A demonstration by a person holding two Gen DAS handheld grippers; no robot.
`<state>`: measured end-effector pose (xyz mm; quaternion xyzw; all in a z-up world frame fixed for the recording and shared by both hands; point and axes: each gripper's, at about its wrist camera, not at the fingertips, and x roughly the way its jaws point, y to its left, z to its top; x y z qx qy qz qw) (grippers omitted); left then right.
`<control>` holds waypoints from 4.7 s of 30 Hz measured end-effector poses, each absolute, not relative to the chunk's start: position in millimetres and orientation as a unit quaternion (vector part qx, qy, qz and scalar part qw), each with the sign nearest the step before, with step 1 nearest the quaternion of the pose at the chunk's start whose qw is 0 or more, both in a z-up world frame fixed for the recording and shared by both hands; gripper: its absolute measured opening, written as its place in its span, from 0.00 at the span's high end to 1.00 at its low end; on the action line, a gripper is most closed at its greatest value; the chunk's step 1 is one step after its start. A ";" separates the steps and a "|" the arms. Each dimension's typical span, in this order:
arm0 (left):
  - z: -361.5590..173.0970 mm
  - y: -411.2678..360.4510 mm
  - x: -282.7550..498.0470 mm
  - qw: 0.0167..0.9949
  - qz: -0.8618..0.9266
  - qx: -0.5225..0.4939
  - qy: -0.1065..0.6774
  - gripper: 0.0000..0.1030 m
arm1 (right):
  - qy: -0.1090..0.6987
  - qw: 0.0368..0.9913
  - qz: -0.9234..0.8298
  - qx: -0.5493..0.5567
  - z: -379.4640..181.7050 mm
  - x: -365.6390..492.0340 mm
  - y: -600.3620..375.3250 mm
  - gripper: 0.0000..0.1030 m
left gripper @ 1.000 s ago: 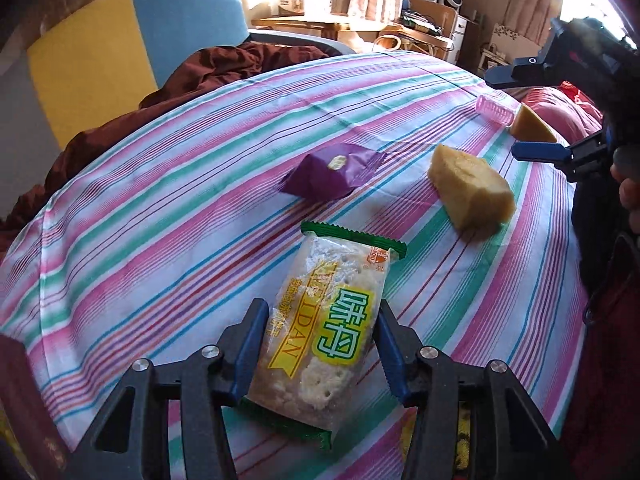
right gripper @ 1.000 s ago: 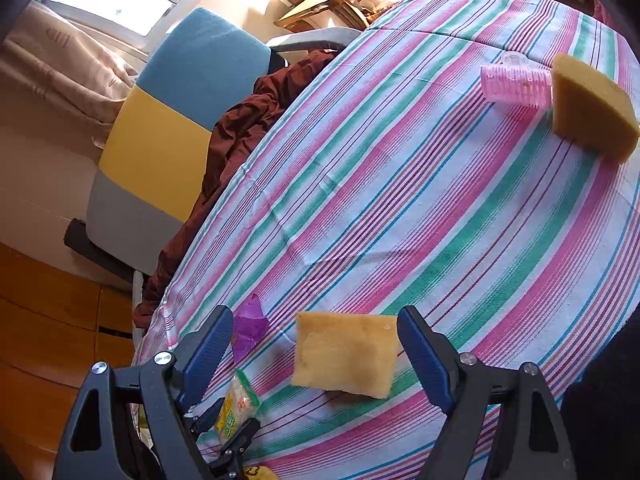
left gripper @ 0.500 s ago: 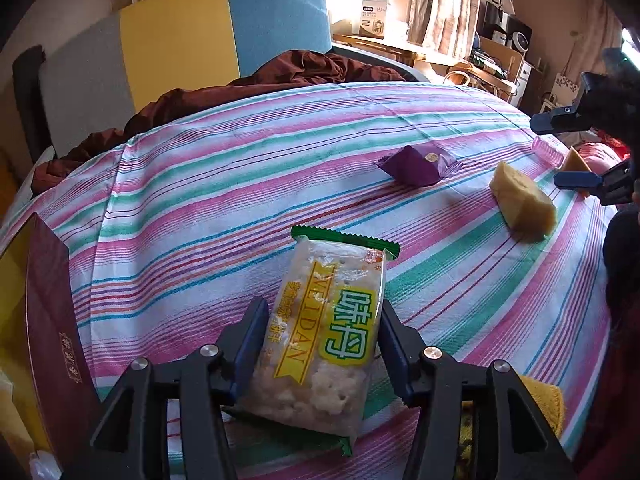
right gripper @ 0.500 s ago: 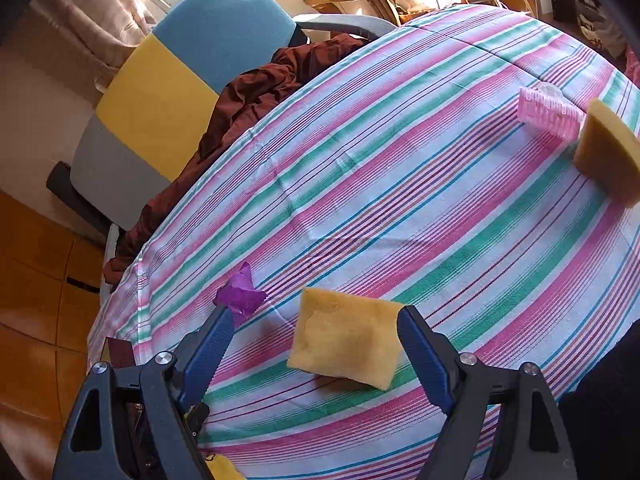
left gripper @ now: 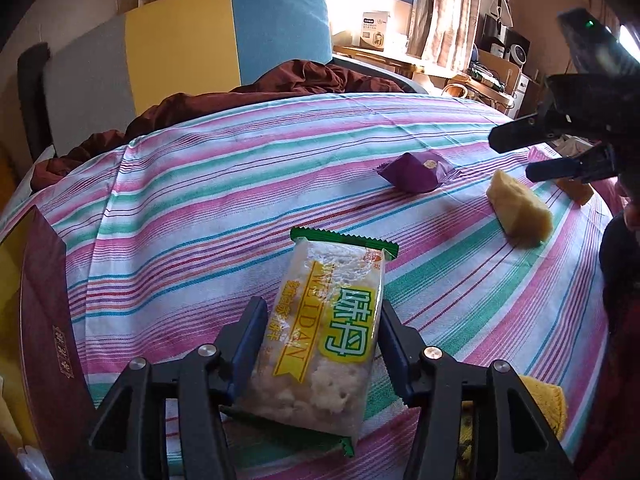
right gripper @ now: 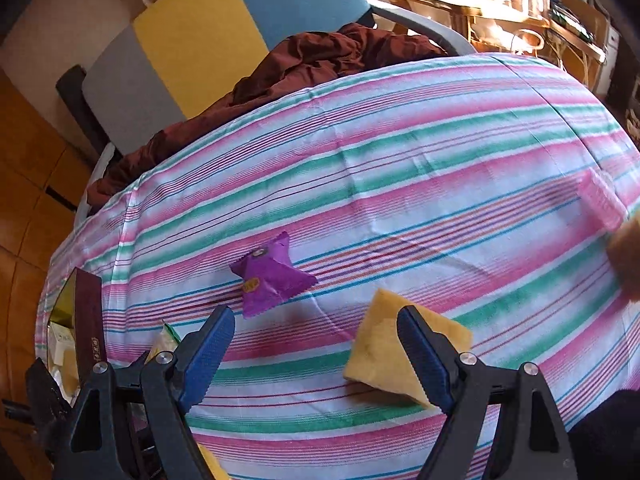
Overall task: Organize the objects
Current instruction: 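Grasp the purple candy packet with the right tool while the left tool holds the cracker packet, then carry the cracker packet and purple packet over the gold tray with both tools, then release the cracker packet into the tray with the left tool while the right tool drops the purple packet, then withdraw both tools from the tray toward the remaining items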
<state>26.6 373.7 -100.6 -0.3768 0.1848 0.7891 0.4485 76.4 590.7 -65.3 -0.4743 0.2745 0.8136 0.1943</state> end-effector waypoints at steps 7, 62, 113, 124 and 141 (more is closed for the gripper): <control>-100.2 373.1 26.6 0.450 0.790 -0.376 0.181 0.45 | 0.199 0.178 0.812 -0.519 -94.0 19.0 579.2 0.18; -2.8 137.4 -22.6 0.215 0.903 -0.371 0.024 0.52 | 0.151 0.188 0.818 -0.522 -112.8 17.8 561.0 0.48; -13.5 91.6 -73.8 0.157 0.910 -0.381 -0.034 0.42 | 0.090 -0.098 0.855 -0.501 -68.6 -47.2 252.4 0.45; -4.1 77.5 -38.3 0.132 0.925 -0.356 -0.002 0.34 | 0.070 -0.054 0.881 -0.464 -44.9 -18.5 260.1 0.22; 1.2 99.9 -16.7 0.171 0.921 -0.351 0.021 0.34 | 0.116 0.033 0.888 -0.443 -30.5 42.2 341.6 0.21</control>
